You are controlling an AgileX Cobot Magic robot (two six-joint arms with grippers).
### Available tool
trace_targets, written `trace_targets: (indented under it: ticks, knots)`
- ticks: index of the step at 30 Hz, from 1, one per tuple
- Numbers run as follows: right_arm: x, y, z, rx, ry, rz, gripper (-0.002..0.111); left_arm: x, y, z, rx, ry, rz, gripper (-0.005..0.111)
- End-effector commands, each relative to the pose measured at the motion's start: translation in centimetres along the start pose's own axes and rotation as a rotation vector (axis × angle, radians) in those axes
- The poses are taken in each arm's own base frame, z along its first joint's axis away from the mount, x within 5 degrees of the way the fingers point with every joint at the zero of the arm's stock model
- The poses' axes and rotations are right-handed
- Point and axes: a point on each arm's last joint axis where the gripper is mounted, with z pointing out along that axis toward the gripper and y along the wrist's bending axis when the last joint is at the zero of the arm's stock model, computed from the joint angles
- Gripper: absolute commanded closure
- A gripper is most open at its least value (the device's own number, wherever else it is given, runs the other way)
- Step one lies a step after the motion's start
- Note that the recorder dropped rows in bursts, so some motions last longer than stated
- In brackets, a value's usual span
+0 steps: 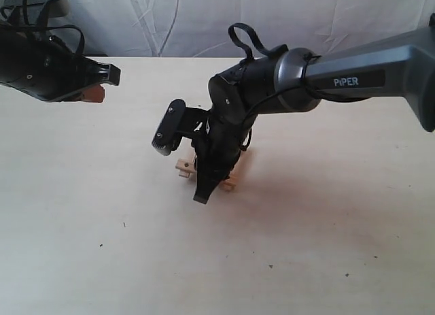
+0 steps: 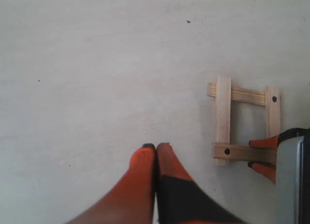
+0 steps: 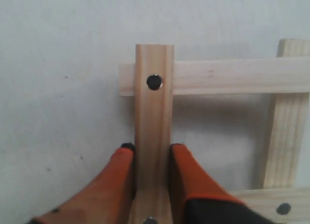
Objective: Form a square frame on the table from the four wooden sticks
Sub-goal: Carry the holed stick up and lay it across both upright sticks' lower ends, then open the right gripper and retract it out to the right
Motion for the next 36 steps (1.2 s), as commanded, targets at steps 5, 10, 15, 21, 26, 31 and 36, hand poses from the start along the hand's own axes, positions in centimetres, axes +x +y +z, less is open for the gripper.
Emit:
trace_targets:
  ticks: [5,10,15,21,26,31,36]
  knots:
    - [-0.1,-0.6,-2.2,0.038,0.001,0.044,0.077,0.2,0.1,-0.2,0.001,0.004,-0.007,0.107]
    - [0.8,-2.1,-8.9,0.072,-0.062,0.411,0.077,0.3,0.3,-0.2,-0.014,0.016,0.02,0.107]
    - [7.4,-2.9,-12.1,0.05,0.024,0.724,0.108,0.8,0.3,-0.3,-0.018,0.077,0.036,0.107]
    - [15.2,-1.6,-17.8,0.163,-0.079,0.972,0.108,2.5,-0.2,-3.8,-0.014,-0.021,0.064,0.107]
    - [18.3,1.6,-21.5,0.303,-0.273,0.96,0.108,4.6,-1.9,-8.6,0.002,-0.219,0.185,0.107]
    - [20.1,4.9,-24.6,0.429,-0.524,0.913,0.108,7.1,-2.3,-11.8,0.03,-0.431,0.225,0.107]
    - [22.1,8.1,-25.9,0.518,-0.712,0.872,0.108,9.9,-1.6,-13.4,0.038,-0.548,0.222,0.107]
